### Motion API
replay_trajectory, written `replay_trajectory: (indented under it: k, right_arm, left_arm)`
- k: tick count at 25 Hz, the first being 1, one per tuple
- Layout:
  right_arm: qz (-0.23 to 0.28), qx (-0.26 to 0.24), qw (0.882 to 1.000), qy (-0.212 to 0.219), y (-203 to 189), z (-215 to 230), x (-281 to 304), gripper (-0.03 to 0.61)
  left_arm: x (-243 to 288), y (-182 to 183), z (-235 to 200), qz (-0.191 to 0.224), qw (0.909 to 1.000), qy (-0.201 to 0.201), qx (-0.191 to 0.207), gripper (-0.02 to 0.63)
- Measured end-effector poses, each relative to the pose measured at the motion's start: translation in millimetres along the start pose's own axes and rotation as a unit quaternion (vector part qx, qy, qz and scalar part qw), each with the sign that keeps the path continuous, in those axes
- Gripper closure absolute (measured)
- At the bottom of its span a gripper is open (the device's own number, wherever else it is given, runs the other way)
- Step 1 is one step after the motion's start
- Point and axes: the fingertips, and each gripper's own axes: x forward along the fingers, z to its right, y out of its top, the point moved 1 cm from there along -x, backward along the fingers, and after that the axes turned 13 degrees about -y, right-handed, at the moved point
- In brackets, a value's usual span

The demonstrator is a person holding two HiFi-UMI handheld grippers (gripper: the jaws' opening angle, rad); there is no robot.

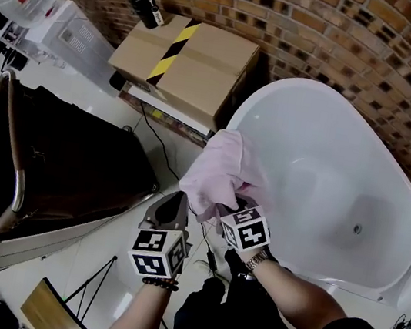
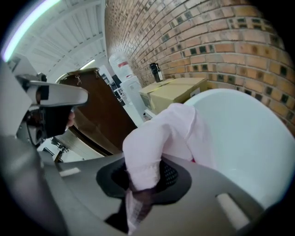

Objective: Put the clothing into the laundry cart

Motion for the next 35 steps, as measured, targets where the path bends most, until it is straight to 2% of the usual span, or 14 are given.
replay_trajectory:
  k: [9,16,25,35]
  right_arm:
    - [0.096,-0.022,0.994,0.049,110.2,-41.5,-94.3,0.498]
    - [0.172,-0.033,0.979,0.104,212.8,-82.1,-181.5,0.499]
    - [0.274,-0.077,0.942,0.176,313.1,-150.5,-292.8,0.499]
    - [0.367,-0.131,0.885,0.255,394.8,-261.4,-399.9,0.499]
  left_arm:
    - [-61.7,59.1,11.5,0.043,0.9983,0.039,0.008,0.615]
    - [-114.9,116.5,19.1,0.071,0.9946,0.074,0.016,0.615]
    - [-195.0,166.0,24.2,0.121,0.9841,0.127,0.029,0.615]
    - [-305.7,212.3,26.2,0.175,0.9656,0.185,0.051,0.615]
